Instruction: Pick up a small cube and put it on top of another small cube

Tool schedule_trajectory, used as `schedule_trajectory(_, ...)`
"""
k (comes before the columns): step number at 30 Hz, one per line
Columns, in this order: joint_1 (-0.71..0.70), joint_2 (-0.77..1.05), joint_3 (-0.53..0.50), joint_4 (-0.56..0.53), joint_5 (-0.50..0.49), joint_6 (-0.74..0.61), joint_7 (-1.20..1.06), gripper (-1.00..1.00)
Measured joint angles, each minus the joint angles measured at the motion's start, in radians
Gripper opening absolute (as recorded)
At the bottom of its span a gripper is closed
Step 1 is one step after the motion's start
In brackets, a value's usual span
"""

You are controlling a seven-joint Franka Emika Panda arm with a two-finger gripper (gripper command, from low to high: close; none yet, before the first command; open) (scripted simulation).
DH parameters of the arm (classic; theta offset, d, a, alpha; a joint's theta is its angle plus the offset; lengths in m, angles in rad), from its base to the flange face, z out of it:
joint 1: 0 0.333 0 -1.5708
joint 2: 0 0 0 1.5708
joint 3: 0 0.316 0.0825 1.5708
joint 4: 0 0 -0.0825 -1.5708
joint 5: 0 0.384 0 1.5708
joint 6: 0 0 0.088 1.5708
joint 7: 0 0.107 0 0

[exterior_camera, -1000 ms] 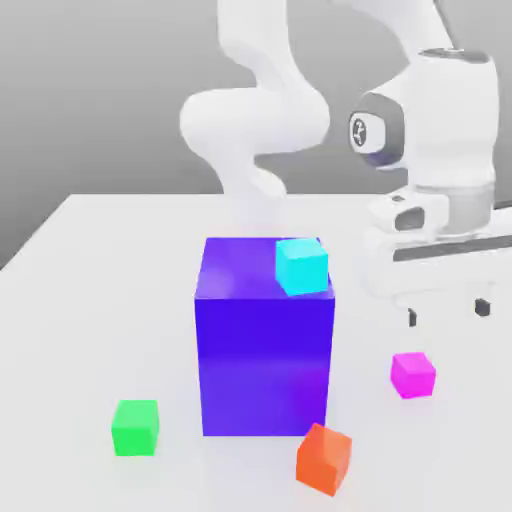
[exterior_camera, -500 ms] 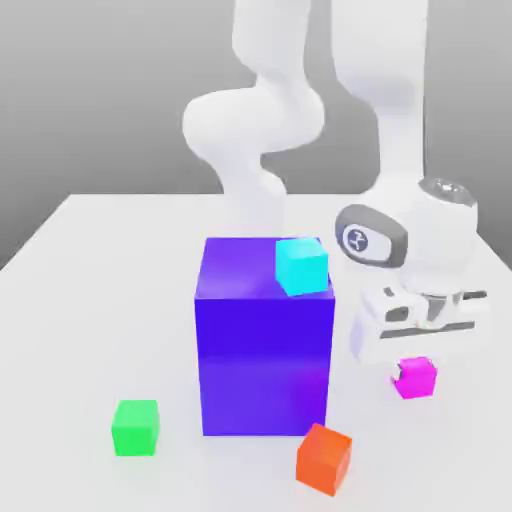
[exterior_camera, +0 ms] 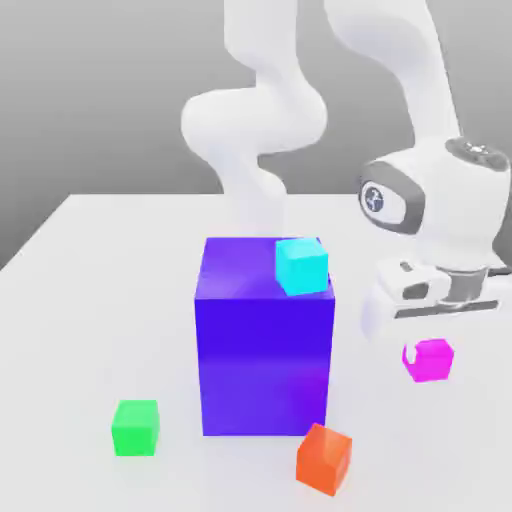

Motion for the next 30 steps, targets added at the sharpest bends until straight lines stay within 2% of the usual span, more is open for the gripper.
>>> schedule_trajectory(4,-0.097,-0.011,-0.074,0.028,0.018,-0.037,-0.103,-1.0)
schedule_trajectory(20,-0.58,-0.151,-0.326,-0.049,0.045,-0.042,-0.418,-1.0)
schedule_trajectory(22,-0.666,-0.132,-0.318,-0.066,0.053,0.003,-0.43,-1.0)
schedule_trajectory(26,-0.63,-0.006,-0.267,-0.065,0.079,0.129,-0.451,-1.0)
schedule_trajectory(27,-0.631,0.021,-0.263,-0.064,0.083,0.155,-0.453,1.0)
schedule_trajectory(30,-0.631,0.021,-0.263,-0.064,0.083,0.155,-0.453,1.0)
